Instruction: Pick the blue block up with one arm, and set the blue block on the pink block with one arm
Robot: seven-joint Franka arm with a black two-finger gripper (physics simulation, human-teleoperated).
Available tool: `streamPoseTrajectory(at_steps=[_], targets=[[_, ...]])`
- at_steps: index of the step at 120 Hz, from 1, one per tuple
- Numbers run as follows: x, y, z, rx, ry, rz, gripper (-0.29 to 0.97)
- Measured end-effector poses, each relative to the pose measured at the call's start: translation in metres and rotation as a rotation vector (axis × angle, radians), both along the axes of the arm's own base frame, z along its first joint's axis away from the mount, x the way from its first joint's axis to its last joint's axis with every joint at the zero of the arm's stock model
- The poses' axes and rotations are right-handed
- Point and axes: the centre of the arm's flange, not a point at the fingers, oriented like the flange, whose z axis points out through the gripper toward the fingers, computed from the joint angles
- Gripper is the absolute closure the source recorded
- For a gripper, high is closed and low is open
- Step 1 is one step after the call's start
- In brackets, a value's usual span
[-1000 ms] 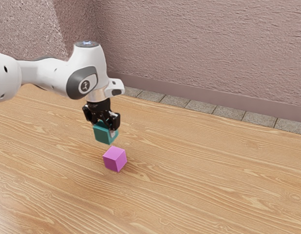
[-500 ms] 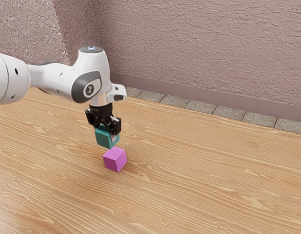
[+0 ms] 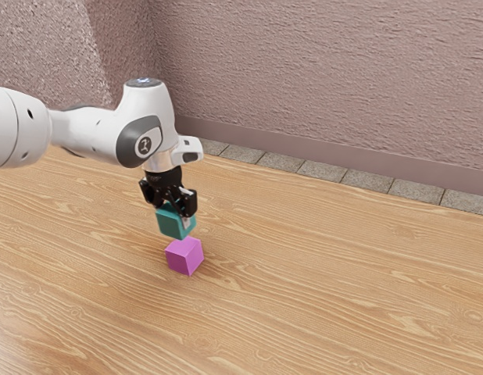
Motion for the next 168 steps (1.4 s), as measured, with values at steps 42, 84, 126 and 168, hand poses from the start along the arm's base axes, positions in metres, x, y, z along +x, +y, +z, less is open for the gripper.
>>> streamPoseTrajectory(at_steps=[42,84,126,168], targets=[[0.003,0.001,-0.01,-0.004,-0.006,0.029,0.29],[0.002,0.001,-0.011,-0.004,-0.011,0.039,0.29],[0.0,0.0,-0.012,-0.004,-0.007,0.04,0.29],[-0.001,0.0,-0.014,-0.006,-0.004,0.04,0.2]])
